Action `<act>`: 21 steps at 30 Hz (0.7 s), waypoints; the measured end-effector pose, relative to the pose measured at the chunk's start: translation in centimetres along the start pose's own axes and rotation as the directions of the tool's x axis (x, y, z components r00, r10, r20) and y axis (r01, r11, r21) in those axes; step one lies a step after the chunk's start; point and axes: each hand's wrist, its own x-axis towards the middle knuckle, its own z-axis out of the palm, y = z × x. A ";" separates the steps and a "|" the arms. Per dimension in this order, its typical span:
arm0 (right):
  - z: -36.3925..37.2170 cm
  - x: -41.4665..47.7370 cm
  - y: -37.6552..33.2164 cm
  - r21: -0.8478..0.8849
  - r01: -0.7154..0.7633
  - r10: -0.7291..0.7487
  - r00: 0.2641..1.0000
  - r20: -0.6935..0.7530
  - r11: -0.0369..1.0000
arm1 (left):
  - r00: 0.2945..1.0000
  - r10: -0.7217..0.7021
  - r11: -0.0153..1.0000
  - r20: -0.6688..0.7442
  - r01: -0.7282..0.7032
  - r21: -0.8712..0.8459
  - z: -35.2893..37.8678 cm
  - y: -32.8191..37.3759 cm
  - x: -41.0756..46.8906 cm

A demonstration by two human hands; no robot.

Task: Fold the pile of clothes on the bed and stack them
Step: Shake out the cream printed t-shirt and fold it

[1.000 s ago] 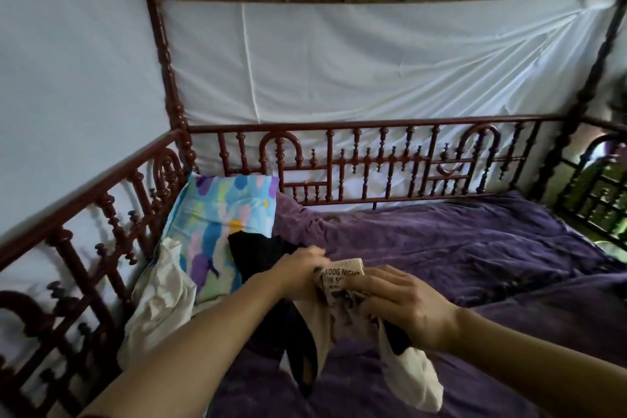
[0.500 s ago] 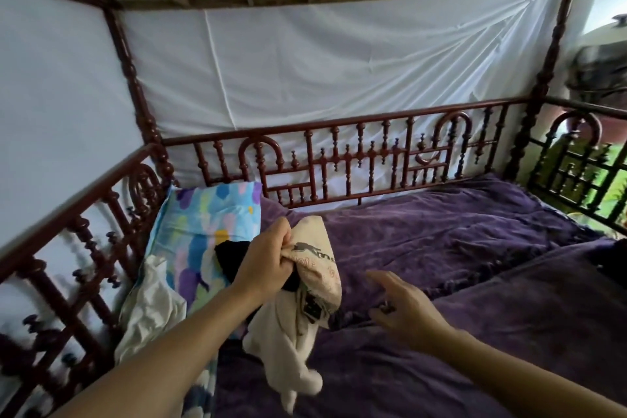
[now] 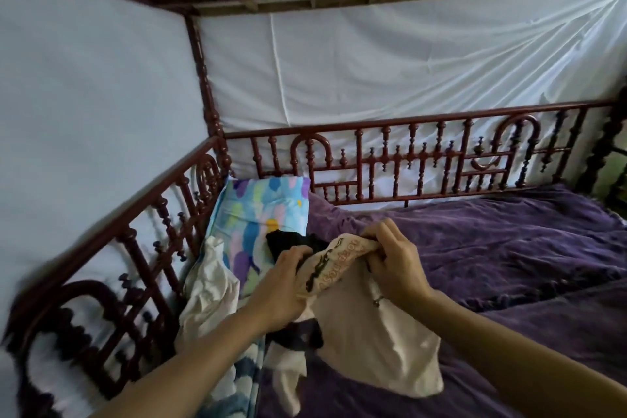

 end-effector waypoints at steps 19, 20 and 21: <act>-17.5 -11.5 4.5 -0.656 -0.190 0.250 0.968 -0.001 0.731 | 0.998 0.065 0.913 -0.016 -0.065 -0.403 3.1 9.1 6.3; -18.2 -12.7 5.0 -0.653 -0.213 0.292 0.956 0.012 0.727 | 0.986 0.122 0.955 -0.110 -0.147 -0.259 2.6 9.8 6.8; -18.9 -13.7 5.6 -0.638 -0.253 0.344 0.939 0.020 0.727 | 0.966 0.182 0.969 -0.185 -0.208 -0.131 2.3 10.4 7.2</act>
